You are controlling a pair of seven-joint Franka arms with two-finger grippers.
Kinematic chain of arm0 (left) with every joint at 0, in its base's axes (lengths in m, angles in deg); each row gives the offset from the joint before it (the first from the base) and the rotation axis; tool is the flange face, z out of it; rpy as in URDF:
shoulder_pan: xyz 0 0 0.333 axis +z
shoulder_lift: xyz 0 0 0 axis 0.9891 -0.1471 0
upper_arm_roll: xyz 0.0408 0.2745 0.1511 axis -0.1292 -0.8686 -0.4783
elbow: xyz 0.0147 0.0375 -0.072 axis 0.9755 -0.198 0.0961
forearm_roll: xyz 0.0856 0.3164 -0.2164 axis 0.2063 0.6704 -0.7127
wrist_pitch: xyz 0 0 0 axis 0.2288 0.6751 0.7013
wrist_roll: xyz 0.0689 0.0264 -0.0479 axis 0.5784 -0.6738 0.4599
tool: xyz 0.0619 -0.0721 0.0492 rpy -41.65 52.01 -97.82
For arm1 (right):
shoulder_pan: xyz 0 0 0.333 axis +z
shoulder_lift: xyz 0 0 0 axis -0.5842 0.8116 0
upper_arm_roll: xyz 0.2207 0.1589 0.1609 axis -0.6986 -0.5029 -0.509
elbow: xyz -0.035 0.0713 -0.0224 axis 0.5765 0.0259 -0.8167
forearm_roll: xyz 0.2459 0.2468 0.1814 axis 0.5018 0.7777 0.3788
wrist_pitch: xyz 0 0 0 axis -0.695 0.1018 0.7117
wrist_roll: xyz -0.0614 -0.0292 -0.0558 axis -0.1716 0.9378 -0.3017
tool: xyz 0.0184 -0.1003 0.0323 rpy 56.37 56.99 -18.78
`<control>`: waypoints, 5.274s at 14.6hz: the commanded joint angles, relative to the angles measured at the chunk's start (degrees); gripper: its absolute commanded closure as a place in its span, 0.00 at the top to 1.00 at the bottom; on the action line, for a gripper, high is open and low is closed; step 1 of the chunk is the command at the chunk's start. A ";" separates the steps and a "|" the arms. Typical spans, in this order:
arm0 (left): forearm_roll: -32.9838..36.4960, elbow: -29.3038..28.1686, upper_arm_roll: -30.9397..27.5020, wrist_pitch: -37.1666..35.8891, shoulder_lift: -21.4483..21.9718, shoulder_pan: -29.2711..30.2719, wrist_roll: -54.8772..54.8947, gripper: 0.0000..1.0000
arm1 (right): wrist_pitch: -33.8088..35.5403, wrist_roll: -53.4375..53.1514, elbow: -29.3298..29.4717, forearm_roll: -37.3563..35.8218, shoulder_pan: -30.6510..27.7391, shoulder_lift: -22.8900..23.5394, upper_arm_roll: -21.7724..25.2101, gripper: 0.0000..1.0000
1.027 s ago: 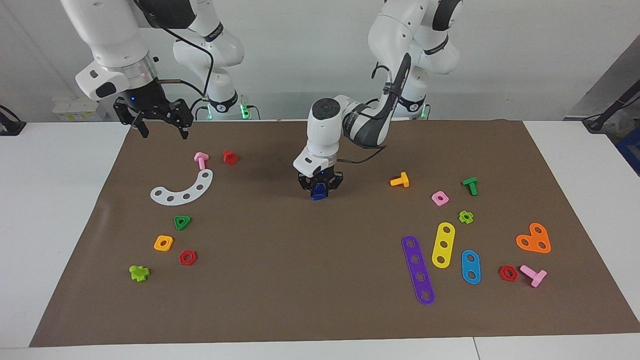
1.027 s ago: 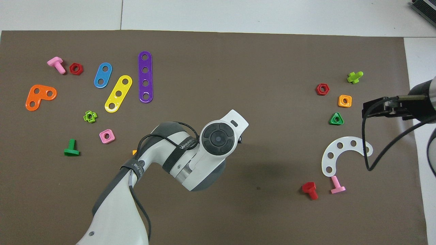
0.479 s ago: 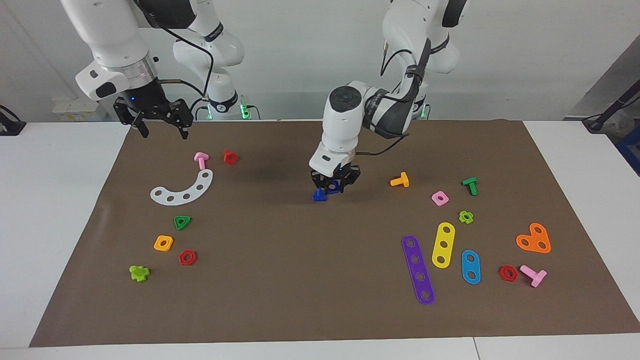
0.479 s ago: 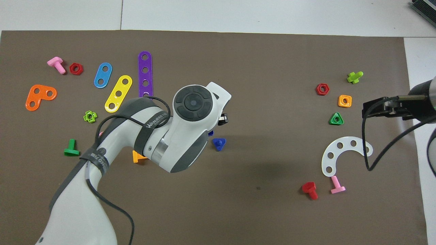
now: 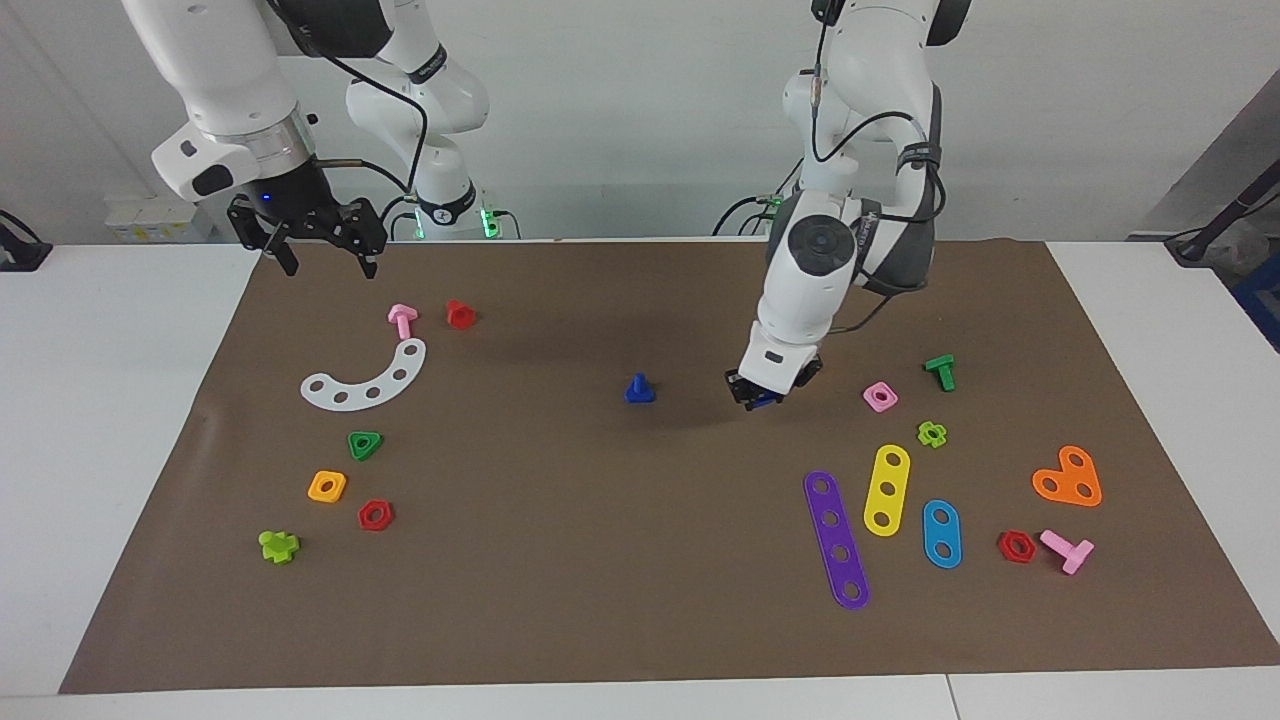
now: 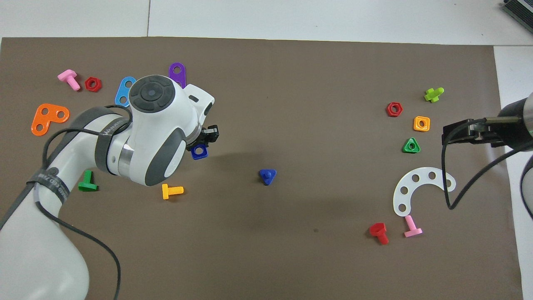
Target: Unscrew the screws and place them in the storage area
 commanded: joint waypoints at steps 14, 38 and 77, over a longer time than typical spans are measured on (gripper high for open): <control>-1.30 -19.26 0.46 18.21 6.72 6.92 17.04 1.00 | -23.41 -17.45 -19.75 0.35 17.63 -1.52 -0.72 0.99; -1.30 -16.01 0.02 -11.49 30.09 23.09 33.29 1.00 | -47.50 -32.84 -20.28 -3.26 34.69 20.02 -0.54 0.89; -3.94 0.23 0.02 -17.91 26.94 23.00 33.47 1.00 | -48.11 -0.43 -24.68 -5.45 4.38 14.39 -0.54 0.00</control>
